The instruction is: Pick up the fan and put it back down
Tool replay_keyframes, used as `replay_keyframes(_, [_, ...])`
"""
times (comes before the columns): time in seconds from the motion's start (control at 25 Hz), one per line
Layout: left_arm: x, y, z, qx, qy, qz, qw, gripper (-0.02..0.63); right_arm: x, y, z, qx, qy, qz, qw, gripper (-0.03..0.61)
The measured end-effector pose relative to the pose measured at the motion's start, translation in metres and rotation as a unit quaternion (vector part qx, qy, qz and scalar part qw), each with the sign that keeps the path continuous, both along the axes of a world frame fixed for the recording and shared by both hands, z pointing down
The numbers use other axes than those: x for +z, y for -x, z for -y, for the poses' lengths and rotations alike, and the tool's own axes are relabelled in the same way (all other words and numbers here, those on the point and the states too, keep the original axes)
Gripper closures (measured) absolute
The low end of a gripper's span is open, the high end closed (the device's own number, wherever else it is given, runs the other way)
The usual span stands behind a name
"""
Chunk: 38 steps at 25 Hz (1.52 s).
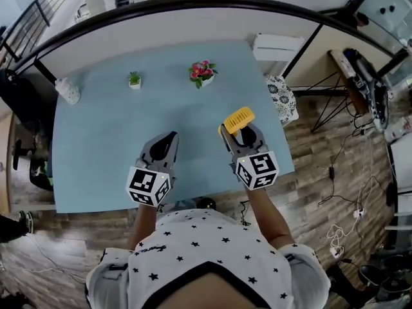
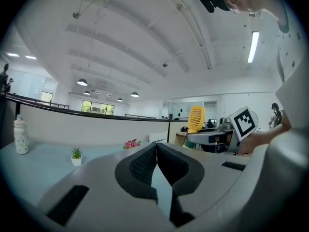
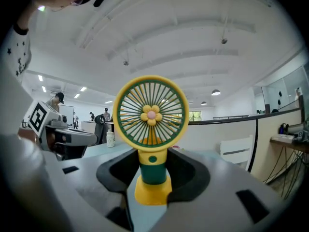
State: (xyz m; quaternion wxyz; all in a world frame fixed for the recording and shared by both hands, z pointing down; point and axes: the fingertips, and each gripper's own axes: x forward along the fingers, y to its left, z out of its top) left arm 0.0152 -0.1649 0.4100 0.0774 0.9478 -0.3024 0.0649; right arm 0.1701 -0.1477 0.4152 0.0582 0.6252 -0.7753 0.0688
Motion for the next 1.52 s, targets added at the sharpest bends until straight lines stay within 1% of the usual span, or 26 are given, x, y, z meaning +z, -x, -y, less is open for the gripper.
replay_keyframes(0.12, [-0.002,-0.012,0.001,0.017,-0.001,-0.005,0.9998,0.586,-0.011,-0.007,-0.007,0.009,-0.005,-0.009,1.0,0.403])
replay_keyframes(0.24, [-0.004,-0.022,0.003,0.031,-0.003,-0.009,0.9995,0.586,-0.019,-0.014,-0.012,0.023,-0.006,-0.006,1.0,0.402])
replay_keyframes(0.4, [-0.005,-0.028,0.008,0.04,-0.004,-0.012,0.9991,0.586,-0.029,-0.022,-0.016,0.036,-0.01,-0.003,0.999,0.403])
replay_keyframes(0.64, [-0.007,-0.032,0.013,0.043,-0.005,-0.012,0.999,0.586,-0.036,-0.031,-0.02,0.051,-0.019,0.006,0.998,0.403])
replay_keyframes(0.88, [-0.006,-0.035,0.009,0.048,-0.004,-0.008,0.9988,0.586,-0.035,-0.032,-0.026,0.056,-0.019,0.012,0.998,0.403])
replay_keyframes(1.52, [-0.007,-0.021,0.004,0.039,-0.004,0.001,0.9992,0.586,-0.031,-0.023,-0.028,0.05,-0.015,0.02,0.998,0.403])
